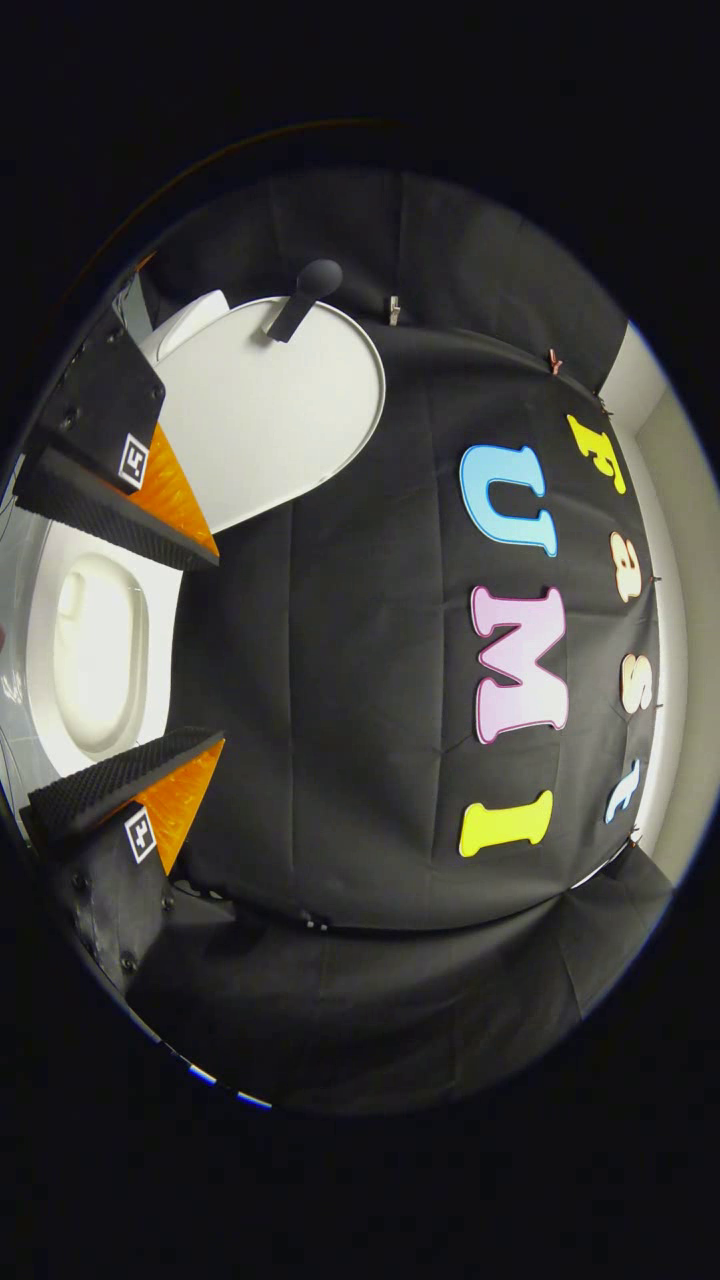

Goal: Open the toilet lid.

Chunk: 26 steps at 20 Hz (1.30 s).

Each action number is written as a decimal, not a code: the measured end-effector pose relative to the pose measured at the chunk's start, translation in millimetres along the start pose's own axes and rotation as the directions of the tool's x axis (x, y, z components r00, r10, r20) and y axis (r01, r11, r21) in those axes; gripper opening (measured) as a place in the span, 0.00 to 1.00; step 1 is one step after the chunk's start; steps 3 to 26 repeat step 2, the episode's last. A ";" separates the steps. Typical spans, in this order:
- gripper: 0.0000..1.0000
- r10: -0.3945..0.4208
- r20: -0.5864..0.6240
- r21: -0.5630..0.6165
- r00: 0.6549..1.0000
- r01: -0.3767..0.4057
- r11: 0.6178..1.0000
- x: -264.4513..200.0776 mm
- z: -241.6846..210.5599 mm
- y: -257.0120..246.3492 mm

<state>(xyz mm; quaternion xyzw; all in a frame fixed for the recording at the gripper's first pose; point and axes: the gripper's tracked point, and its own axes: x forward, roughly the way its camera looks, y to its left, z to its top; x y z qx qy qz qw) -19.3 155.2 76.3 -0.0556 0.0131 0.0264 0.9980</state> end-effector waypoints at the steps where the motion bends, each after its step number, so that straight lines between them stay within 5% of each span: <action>1: 0.99 0.000 0.000 0.000 1.000 0.000 1.000 0.2 0.0 0.4; 26: 0.99 0.001 0.001 -0.001 1.000 -0.001 1.000 0.3 0.3 0.7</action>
